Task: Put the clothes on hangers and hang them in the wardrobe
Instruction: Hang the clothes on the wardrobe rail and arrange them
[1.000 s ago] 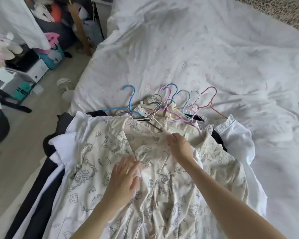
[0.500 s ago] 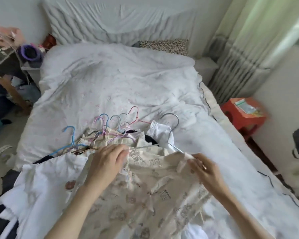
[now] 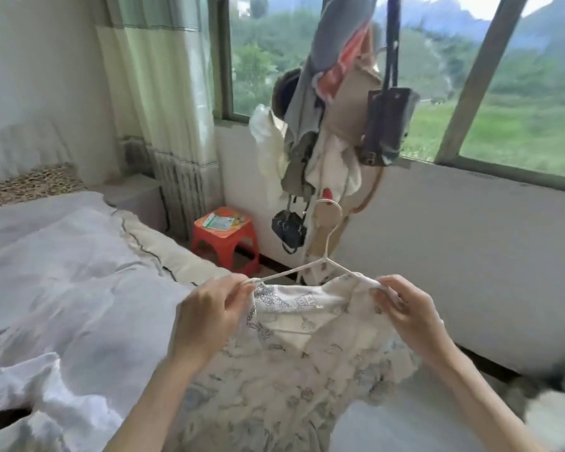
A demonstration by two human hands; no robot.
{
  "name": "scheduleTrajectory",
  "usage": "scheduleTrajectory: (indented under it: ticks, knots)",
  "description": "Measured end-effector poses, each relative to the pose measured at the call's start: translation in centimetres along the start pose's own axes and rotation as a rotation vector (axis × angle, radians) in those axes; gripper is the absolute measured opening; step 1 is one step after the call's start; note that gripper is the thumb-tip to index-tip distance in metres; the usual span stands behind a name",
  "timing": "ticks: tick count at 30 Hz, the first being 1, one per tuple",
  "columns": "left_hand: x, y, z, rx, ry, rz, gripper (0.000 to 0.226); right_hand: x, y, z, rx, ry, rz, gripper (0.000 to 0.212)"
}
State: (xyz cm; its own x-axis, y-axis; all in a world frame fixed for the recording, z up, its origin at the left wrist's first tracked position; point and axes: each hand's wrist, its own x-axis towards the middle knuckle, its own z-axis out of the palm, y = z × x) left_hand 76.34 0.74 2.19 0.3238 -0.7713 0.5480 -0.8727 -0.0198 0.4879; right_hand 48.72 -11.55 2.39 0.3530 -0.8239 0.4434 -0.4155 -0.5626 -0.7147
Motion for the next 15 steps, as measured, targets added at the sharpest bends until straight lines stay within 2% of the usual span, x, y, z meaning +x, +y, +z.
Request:
scheduleTrajectory:
  ticks: [2,4,7,15]
  knots:
    - [2.5,4.1,3.6,-0.077,-0.046,0.065,0.040,-0.4,2.5,-4.7,-0.060,0.079,0.053,0.017]
    - [4.4,8.1,7.0,-0.134,-0.065,0.134,0.041,-0.9,4.5,-9.3,-0.092,0.153,0.101,0.005]
    - [6.0,13.5,11.5,-0.189,-0.095,0.193,0.045,-2.6,6.0,-15.2,-0.150,0.284,0.145,0.024]
    - [7.1,25.6,20.6,-0.418,-0.334,0.388,0.042,-10.7,7.4,-24.7,-0.312,0.561,0.391,0.019]
